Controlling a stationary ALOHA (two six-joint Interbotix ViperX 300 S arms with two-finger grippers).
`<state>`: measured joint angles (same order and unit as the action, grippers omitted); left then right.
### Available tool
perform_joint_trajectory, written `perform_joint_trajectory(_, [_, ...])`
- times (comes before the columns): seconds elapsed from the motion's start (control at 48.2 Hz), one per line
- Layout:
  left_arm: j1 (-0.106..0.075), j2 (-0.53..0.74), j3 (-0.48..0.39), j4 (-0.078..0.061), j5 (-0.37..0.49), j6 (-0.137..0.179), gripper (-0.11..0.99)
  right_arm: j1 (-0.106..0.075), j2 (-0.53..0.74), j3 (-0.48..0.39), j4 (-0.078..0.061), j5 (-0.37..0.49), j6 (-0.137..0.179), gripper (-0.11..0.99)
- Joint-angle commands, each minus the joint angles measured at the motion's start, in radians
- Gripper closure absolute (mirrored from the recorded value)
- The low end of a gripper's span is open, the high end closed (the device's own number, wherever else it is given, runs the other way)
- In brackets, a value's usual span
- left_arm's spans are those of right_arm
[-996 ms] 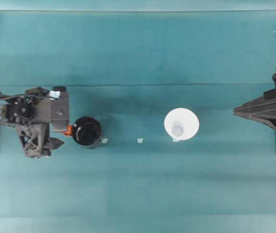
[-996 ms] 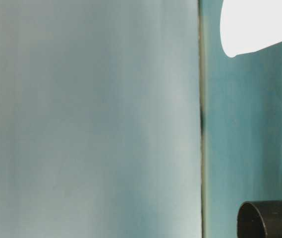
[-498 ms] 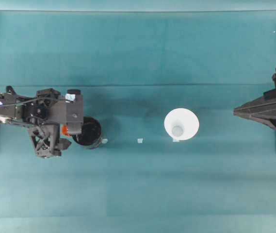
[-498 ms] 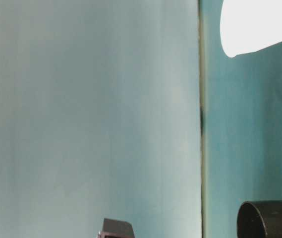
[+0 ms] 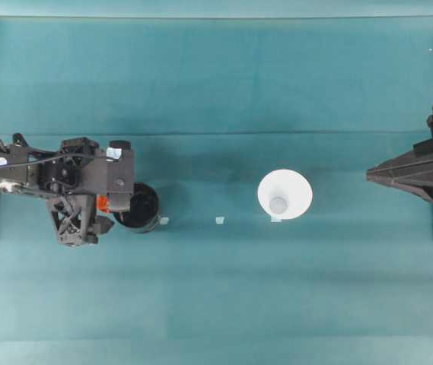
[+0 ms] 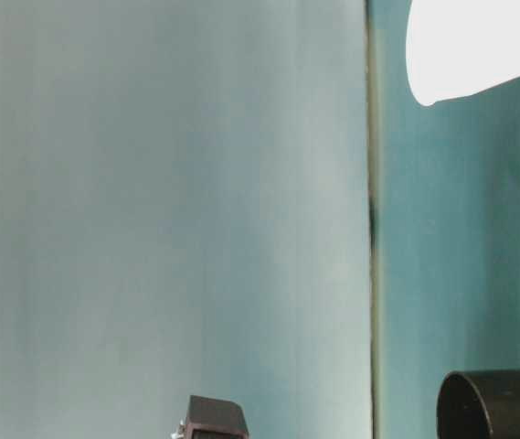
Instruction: Put the paper cup into the moved red handle cup holder.
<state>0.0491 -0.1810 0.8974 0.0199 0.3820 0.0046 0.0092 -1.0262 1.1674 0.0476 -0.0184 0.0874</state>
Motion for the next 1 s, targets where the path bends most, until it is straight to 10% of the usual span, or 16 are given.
perform_joint_trajectory(0.0, [0.0, -0.003, -0.014, 0.002, -0.003, -0.003, -0.08, 0.0, 0.011, -0.017, 0.005, -0.005, 0.009, 0.99])
perform_joint_trajectory(0.145, [-0.006, -0.003, -0.015, 0.0, -0.003, -0.003, 0.05, 0.0, 0.009, -0.017, 0.005, -0.005, 0.009, 0.99])
perform_joint_trajectory(0.353, [-0.031, -0.003, -0.017, 0.002, -0.003, 0.003, 0.61, 0.002, 0.009, -0.017, 0.005, -0.005, 0.011, 0.99])
perform_joint_trajectory(0.975, [-0.031, -0.06, -0.089, 0.002, 0.081, 0.005, 0.61, 0.0, 0.009, -0.017, 0.005, -0.005, 0.009, 0.99])
